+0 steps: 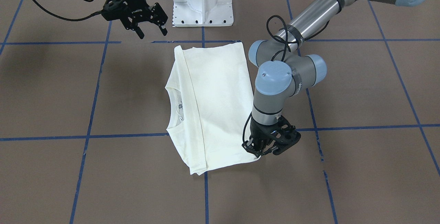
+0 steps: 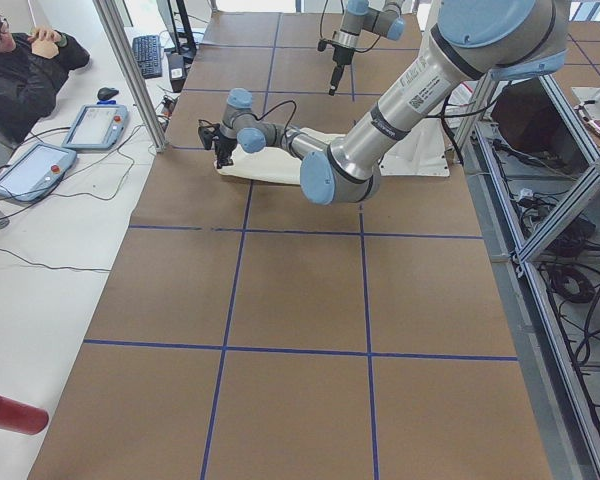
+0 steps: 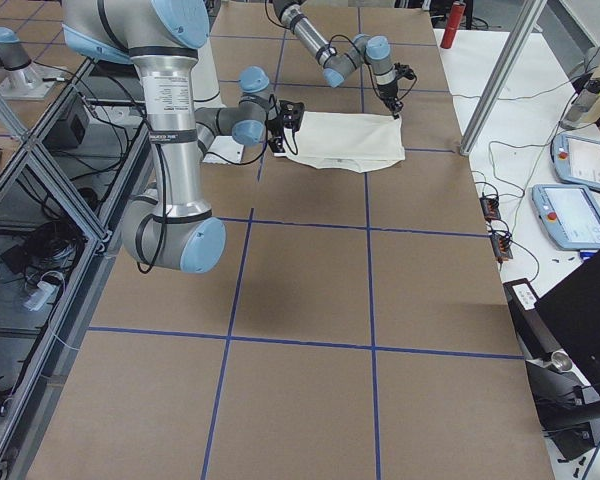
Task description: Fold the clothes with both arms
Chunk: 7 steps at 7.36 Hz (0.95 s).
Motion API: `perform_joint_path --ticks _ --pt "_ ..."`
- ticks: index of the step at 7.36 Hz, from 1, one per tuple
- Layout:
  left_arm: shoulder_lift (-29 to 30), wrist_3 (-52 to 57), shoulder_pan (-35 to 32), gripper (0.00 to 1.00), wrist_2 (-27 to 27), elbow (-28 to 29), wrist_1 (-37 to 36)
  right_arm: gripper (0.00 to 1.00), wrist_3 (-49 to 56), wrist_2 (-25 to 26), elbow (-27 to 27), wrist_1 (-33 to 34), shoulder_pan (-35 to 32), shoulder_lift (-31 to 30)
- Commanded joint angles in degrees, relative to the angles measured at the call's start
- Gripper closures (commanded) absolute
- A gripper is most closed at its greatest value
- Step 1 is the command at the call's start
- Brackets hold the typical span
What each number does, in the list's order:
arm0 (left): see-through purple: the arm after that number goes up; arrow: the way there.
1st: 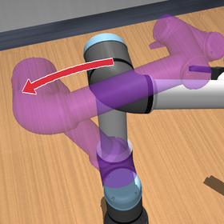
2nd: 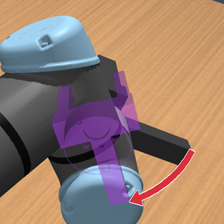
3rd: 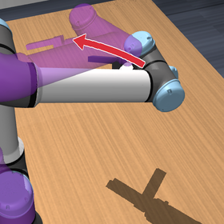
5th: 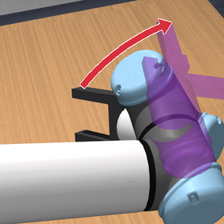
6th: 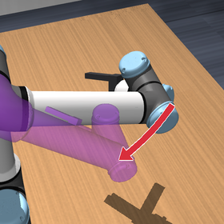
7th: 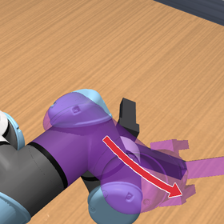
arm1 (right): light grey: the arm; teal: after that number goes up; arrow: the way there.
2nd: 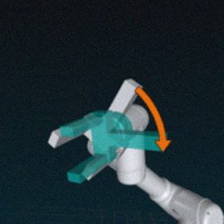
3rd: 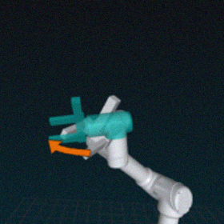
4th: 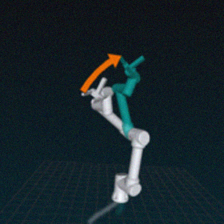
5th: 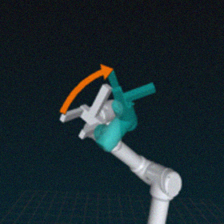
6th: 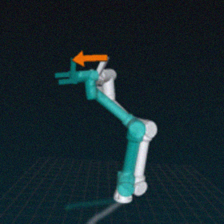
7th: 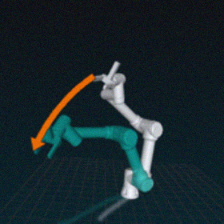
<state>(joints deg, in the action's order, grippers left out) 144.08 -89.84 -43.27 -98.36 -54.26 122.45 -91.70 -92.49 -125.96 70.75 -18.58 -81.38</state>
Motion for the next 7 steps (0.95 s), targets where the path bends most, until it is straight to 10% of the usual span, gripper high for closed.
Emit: perform_joint_path --ticks 1,3,4,7 --pt "-0.9 4.3 -0.3 1.00 0.9 1.4 0.9 0.00 0.0 0.0 0.2 0.0 0.0 0.1" --pt "-1.3 4.4 -0.5 1.00 0.9 1.3 0.9 0.00 0.0 0.1 0.4 0.0 -0.1 0.0" --pt "-1.8 5.0 -0.5 0.02 0.9 1.2 1.1 0.00 0.1 0.1 0.7 0.0 -0.2 0.0" --pt "-10.4 12.7 -4.8 0.00 -10.3 -15.2 -0.5 0.00 3.2 -0.6 6.7 2.4 -1.7 5.4"
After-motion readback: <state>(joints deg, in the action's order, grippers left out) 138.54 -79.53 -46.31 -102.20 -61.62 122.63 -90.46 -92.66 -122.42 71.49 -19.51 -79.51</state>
